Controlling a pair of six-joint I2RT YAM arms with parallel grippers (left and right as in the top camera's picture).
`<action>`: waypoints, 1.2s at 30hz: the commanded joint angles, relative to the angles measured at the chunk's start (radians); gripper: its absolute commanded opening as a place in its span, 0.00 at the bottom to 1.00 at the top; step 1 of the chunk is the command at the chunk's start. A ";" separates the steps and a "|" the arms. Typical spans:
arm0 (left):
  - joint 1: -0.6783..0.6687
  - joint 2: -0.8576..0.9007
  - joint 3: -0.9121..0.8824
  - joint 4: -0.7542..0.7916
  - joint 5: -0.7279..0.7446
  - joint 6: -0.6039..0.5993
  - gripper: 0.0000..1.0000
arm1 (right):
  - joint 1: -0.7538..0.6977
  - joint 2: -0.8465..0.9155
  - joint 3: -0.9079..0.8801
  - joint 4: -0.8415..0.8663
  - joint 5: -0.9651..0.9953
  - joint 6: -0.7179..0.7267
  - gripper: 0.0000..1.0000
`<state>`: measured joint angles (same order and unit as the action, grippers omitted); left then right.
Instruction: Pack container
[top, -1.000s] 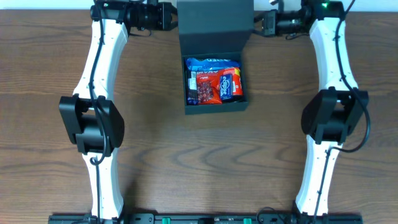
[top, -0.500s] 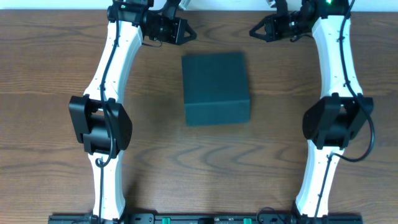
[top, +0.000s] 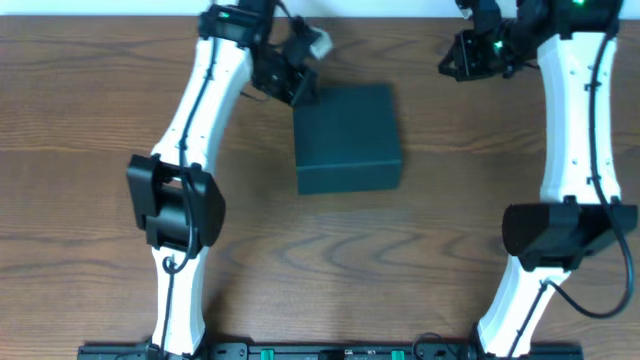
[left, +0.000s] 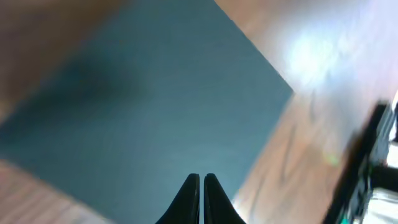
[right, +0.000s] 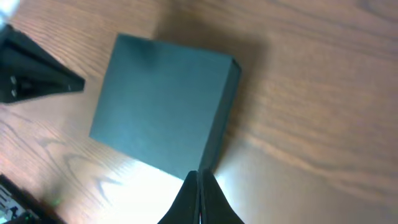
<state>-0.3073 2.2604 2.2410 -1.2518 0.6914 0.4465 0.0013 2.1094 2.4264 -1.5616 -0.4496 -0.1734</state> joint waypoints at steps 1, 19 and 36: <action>-0.047 -0.042 0.019 -0.032 -0.055 0.142 0.06 | 0.013 -0.029 0.008 -0.031 0.038 0.031 0.02; -0.063 -0.040 -0.073 -0.030 -0.059 0.160 0.06 | 0.142 -0.658 -0.893 0.295 0.140 0.164 0.02; -0.077 -0.037 -0.249 0.113 -0.030 0.160 0.06 | 0.325 -0.819 -1.840 1.372 0.203 0.684 0.02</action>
<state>-0.3779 2.2551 2.0167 -1.1435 0.6510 0.5850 0.3058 1.2697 0.6121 -0.2298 -0.3126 0.4149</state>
